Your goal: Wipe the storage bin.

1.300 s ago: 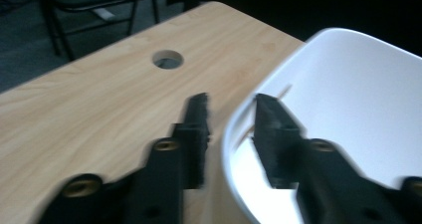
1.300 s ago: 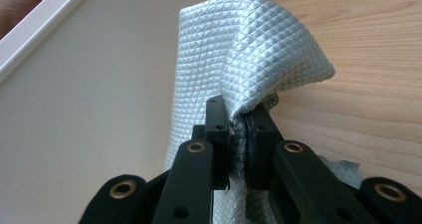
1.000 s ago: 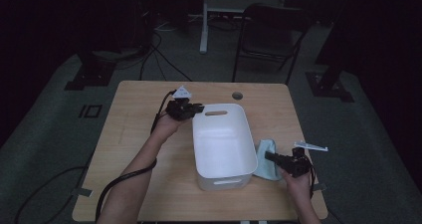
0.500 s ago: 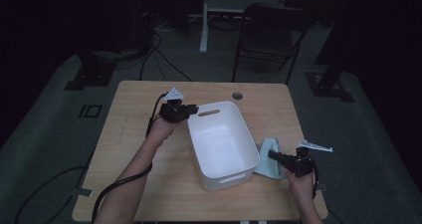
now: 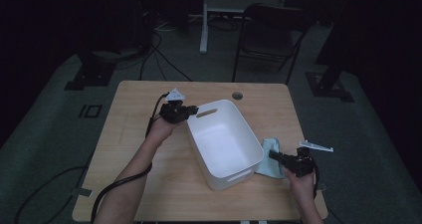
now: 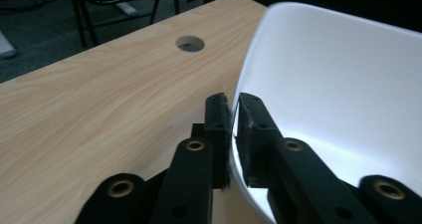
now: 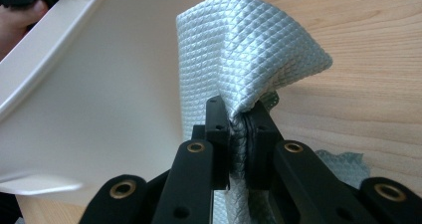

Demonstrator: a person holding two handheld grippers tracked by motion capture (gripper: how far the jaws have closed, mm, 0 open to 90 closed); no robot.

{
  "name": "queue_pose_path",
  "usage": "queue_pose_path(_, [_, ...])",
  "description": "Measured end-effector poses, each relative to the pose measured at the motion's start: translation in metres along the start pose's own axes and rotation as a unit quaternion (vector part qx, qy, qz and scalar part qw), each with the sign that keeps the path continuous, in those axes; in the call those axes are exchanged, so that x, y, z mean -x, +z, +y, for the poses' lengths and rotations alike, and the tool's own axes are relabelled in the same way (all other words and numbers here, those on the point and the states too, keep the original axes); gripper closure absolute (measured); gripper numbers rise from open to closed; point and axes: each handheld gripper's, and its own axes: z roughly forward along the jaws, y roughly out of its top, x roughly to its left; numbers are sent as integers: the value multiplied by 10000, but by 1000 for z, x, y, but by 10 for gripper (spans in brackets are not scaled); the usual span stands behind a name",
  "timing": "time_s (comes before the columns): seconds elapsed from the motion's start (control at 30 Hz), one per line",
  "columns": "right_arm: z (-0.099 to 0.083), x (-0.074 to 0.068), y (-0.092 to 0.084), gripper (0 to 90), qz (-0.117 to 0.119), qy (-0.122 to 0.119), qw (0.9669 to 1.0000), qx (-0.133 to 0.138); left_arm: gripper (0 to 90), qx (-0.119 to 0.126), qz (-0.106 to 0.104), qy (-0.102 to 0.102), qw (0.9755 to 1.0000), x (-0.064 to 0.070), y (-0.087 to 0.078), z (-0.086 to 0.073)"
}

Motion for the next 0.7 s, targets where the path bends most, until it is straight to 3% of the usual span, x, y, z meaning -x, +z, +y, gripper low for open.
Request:
queue_pose_path(0.07, [0,0,0,835,5,14,10000,12,855,-20,166,-9,9999,2,-6,-3])
queue_pose_path(0.27, [1,0,-1,836,18,22,10000,16,853,9,347,-162,9993,3,-18,-11])
queue_pose_path(0.53, [1,-3,2,836,54,-23,10000,-26,854,-33,758,-368,9964,7,-38,-22])
queue_pose_path(0.63, [0,-4,3,836,63,-33,10000,-51,853,17,839,-460,9954,7,-46,-28])
queue_pose_path(0.7, [0,-5,4,835,64,-40,10000,-58,850,17,836,-415,9956,7,-49,-30])
